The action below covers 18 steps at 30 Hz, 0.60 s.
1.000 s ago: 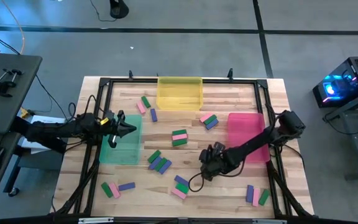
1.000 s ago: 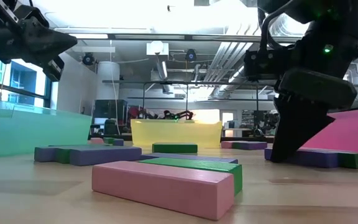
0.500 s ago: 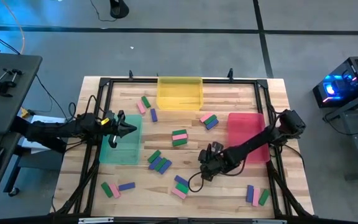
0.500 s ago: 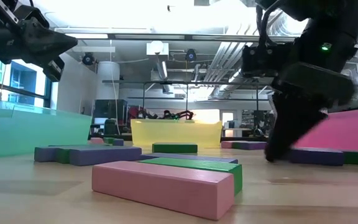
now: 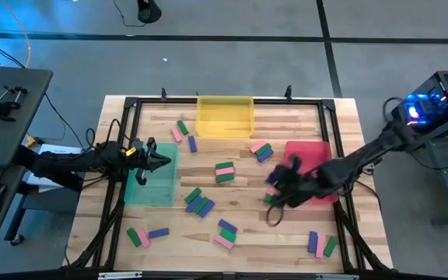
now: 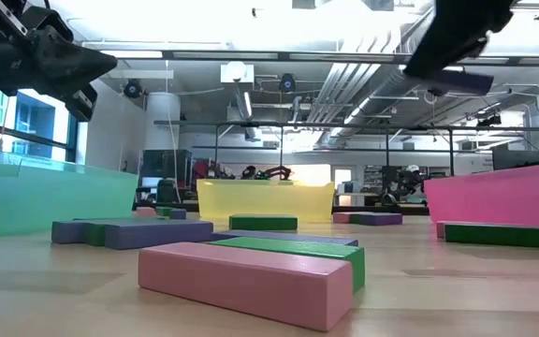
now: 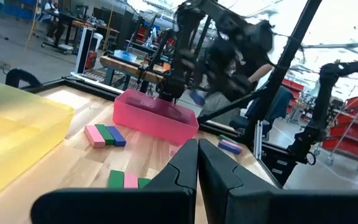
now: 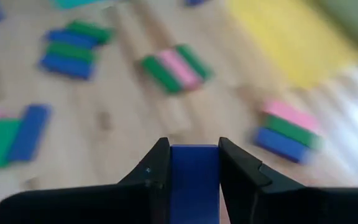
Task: Sort blocks
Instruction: Put the blue block into the pink bin
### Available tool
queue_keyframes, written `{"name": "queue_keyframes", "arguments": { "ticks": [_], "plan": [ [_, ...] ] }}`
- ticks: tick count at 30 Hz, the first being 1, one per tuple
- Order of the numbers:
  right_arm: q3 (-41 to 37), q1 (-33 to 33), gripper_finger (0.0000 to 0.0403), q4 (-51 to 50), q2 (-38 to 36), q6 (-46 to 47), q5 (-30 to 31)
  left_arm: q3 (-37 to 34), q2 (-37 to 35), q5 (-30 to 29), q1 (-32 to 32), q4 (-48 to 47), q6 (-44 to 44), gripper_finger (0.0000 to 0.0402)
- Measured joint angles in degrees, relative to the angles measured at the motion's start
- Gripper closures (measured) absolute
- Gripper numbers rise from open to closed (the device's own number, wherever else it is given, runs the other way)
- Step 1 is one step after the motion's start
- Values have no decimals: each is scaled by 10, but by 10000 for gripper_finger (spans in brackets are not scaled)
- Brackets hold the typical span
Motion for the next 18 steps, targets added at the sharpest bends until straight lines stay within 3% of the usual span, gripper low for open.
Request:
{"name": "queue_keyframes", "arguments": {
  "ticks": [4,9,13,18],
  "plan": [
    [-52,-18,328,-95,-86,121,16,0,0,0,0,-1,15,401],
    [-182,-68,328,-95,-169,265,-18,0,0,0,0,1,5,401],
    [-258,-113,328,-79,-182,336,-45,0,0,-1,0,1,0,401],
    [-298,-167,328,-49,-163,348,-98,0,0,-14,0,5,-10,401]
  ]
}}
